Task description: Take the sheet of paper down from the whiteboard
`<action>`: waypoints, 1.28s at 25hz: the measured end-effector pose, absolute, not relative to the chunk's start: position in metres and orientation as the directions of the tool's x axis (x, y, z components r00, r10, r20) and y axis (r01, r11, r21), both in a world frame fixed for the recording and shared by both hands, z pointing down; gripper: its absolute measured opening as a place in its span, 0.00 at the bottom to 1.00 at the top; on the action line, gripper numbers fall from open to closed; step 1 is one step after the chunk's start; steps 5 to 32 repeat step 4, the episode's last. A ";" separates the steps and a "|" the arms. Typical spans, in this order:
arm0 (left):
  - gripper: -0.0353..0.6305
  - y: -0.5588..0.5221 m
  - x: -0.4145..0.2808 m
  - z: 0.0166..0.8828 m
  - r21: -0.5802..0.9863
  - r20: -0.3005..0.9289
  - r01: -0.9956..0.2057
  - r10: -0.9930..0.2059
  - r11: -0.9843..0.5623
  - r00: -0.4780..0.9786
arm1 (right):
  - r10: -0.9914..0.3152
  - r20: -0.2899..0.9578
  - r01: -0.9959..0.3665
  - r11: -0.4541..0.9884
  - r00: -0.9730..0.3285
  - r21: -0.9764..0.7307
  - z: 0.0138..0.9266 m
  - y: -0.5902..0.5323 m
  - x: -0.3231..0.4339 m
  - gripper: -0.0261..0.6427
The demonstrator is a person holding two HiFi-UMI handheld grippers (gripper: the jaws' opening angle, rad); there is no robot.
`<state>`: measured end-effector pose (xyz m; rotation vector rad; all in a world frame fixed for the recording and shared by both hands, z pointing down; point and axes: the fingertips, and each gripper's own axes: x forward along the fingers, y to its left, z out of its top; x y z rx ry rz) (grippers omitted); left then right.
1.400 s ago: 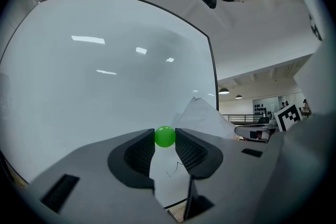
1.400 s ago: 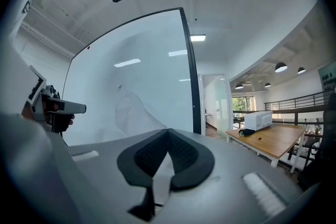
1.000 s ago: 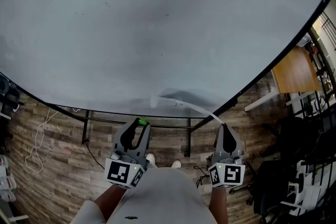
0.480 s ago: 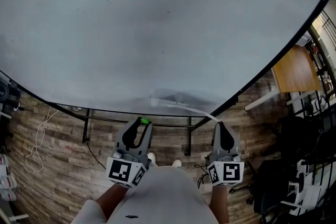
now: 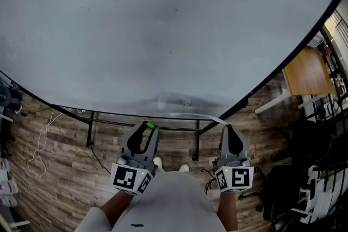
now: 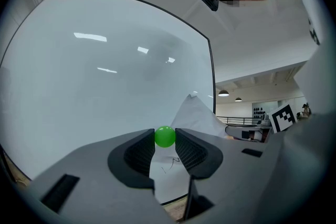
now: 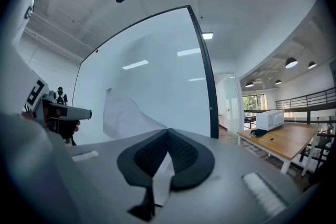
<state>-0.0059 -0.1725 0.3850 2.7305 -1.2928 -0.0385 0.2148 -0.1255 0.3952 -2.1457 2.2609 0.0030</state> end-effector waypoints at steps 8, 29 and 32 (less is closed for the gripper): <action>0.24 -0.172 -0.009 0.380 0.122 0.021 -0.773 -0.777 -0.622 0.629 | -0.997 -0.028 -0.998 0.066 -0.065 -0.024 0.390 -0.127 0.210 0.06; 0.24 -0.172 -0.009 0.380 0.122 0.021 -0.773 -0.777 -0.622 0.629 | -0.997 -0.028 -0.998 0.066 -0.065 -0.024 0.390 -0.127 0.210 0.06; 0.24 -0.172 -0.009 0.380 0.122 0.021 -0.773 -0.777 -0.622 0.629 | -0.997 -0.028 -0.998 0.066 -0.065 -0.024 0.390 -0.127 0.210 0.06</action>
